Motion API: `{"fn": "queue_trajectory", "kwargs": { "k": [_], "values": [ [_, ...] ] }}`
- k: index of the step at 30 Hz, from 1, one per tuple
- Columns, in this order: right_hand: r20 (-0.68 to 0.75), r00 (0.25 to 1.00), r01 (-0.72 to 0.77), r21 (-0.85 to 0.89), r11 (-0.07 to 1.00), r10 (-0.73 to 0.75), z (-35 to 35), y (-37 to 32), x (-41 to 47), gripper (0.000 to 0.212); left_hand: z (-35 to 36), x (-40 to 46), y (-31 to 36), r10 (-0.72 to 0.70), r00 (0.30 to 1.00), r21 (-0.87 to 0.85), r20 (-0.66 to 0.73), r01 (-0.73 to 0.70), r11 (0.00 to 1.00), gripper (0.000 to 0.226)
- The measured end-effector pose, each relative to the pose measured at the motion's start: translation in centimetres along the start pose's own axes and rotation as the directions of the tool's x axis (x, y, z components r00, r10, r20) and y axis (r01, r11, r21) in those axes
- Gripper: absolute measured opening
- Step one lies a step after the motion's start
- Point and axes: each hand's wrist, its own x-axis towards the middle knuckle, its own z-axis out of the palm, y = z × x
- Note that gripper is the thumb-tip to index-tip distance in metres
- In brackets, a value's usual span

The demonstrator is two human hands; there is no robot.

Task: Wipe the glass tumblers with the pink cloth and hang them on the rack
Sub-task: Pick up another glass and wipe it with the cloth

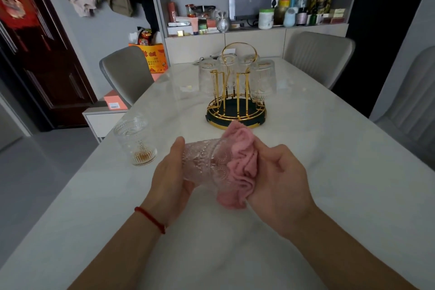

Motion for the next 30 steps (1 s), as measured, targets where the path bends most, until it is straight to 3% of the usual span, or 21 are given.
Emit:
{"fn": "queue_trajectory", "kwargs": {
  "k": [2, 6, 8, 10, 12, 15, 17, 19, 23, 26, 28, 30],
  "values": [
    [0.009, 1.0, -0.012, -0.088, 0.996, 0.013, -0.7, -0.1, 0.2, 0.08, 0.0, -0.1, 0.0, 0.0, 1.0, 0.019, -0.003, 0.0, 1.0, 0.049],
    [-0.045, 0.999, -0.008, -0.496, 0.868, -0.017, -1.5, -0.1, 0.0, 0.042, -0.2, 0.0, -0.2, 0.003, 0.999, 0.067, 0.032, -0.005, 0.998, 0.05],
    [-0.13, 0.989, -0.031, -0.668, 0.743, -0.076, -1.6, -0.1, 0.1, 0.026, -0.6, 0.1, 0.0, 0.026, 0.994, 0.057, 0.104, -0.032, 0.998, 0.043],
    [-0.207, 0.968, -0.063, -0.75, 0.658, -0.143, -1.4, -0.4, 0.3, 0.017, -1.2, 0.2, 0.1, 0.07, 0.963, -0.043, 0.262, -0.06, 0.997, 0.035],
    [-0.24, 0.955, -0.079, -0.769, 0.634, -0.171, -1.3, -0.4, 0.4, 0.017, -1.6, 0.2, -0.1, 0.165, 0.904, -0.091, 0.394, -0.14, 0.986, 0.035],
    [-0.241, 0.943, -0.078, -0.829, 0.553, -0.228, -1.6, 0.0, 0.4, 0.021, -0.8, 0.1, -0.2, 0.185, 0.954, 0.18, 0.235, -0.23, 0.957, 0.029],
    [-0.209, 0.94, -0.062, -0.882, 0.467, -0.269, -1.8, 0.3, 0.4, 0.021, 0.2, 0.2, 0.3, 0.072, 0.997, 0.334, 0.036, -0.08, 0.939, 0.024],
    [-0.173, 0.942, -0.039, -0.908, 0.418, -0.288, -2.1, 0.4, 0.5, 0.019, 0.6, 0.6, 1.0, -0.042, 0.999, 0.281, -0.008, 0.043, 0.959, 0.019],
    [-0.124, 0.937, -0.002, -0.937, 0.35, -0.327, -2.2, 0.4, 0.6, 0.021, -0.7, 1.2, 1.3, -0.051, 0.983, 0.358, 0.175, -0.015, 0.933, 0.029],
    [-0.134, 0.935, -0.01, -0.935, 0.353, -0.329, -2.3, 0.7, 0.8, 0.028, -1.6, 1.3, 1.5, -0.21, 0.94, 0.424, 0.27, 0.08, 0.902, 0.046],
    [-0.169, 0.925, -0.03, -0.925, 0.379, -0.34, -2.5, 0.9, 1.0, 0.029, -1.9, 1.2, 1.6, -0.251, 0.909, 0.338, 0.332, 0.134, 0.932, 0.045],
    [-0.253, 0.906, -0.076, -0.886, 0.457, -0.34, -2.6, 1.0, 1.1, 0.033, -1.8, 1.0, 1.0, -0.15, 0.889, 0.116, 0.432, 0.11, 0.987, 0.04]
  ]
}}
